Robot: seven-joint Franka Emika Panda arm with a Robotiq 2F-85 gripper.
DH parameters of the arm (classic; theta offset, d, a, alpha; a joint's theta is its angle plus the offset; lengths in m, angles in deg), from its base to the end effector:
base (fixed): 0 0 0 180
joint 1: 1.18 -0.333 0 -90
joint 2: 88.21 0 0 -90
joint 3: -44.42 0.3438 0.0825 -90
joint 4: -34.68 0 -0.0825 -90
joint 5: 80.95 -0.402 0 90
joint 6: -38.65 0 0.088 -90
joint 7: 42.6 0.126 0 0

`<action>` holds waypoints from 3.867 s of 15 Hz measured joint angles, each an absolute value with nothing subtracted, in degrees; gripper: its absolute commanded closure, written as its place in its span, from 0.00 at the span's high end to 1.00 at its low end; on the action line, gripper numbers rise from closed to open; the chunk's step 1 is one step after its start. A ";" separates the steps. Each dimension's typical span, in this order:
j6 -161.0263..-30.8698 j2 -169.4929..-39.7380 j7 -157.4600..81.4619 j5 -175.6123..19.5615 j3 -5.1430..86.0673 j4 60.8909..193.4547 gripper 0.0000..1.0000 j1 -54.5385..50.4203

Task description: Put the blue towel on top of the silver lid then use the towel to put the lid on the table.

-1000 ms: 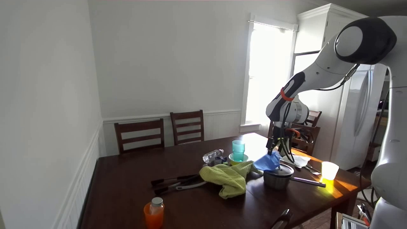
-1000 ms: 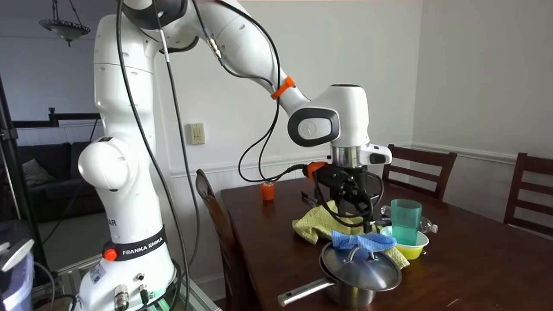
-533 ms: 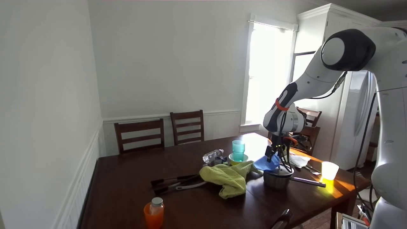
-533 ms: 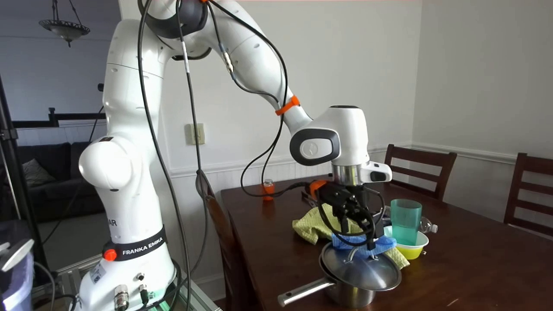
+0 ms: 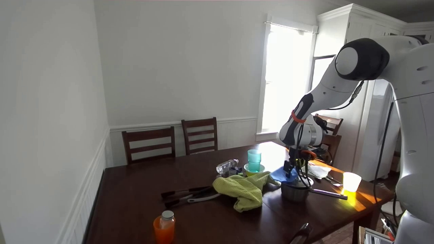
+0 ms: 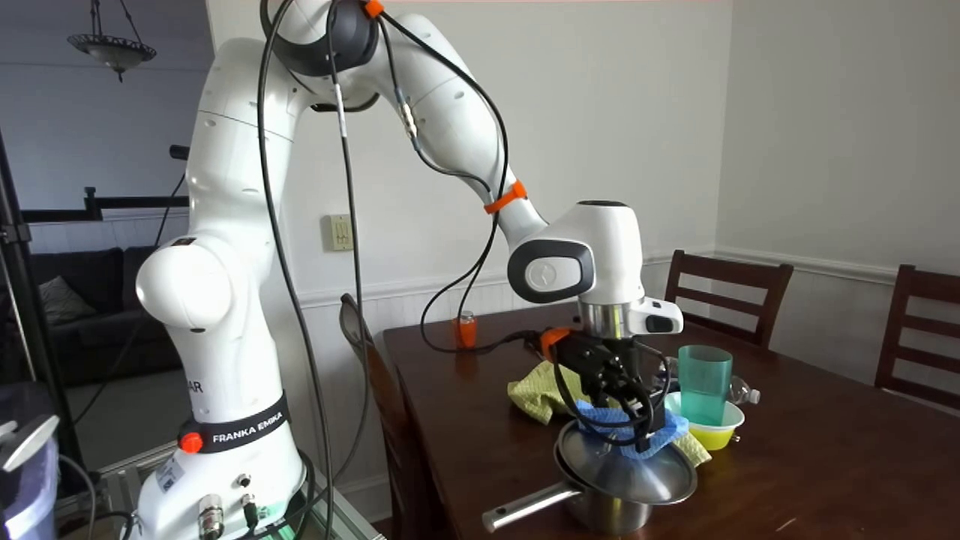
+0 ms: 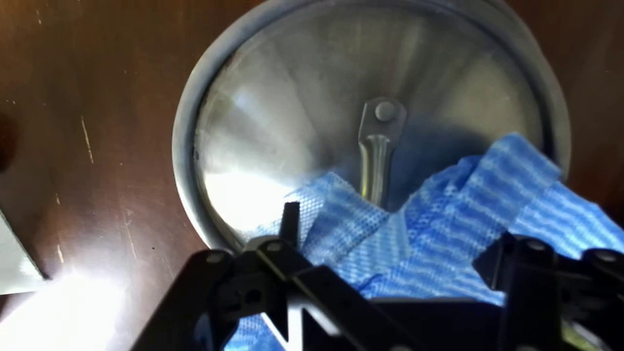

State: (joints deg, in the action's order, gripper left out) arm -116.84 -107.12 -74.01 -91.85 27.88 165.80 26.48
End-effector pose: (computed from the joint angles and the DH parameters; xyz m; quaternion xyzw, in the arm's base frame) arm 0.3979 -0.3979 0.2153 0.9811 -0.1847 0.0446 0.0365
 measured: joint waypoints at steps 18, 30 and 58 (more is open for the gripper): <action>-116.01 -103.63 -64.21 -81.50 26.84 165.90 0.03 23.90; -109.74 -84.18 -48.91 -74.52 29.60 180.47 0.03 15.14; -138.83 -103.47 -32.08 -83.94 31.21 192.64 0.64 13.68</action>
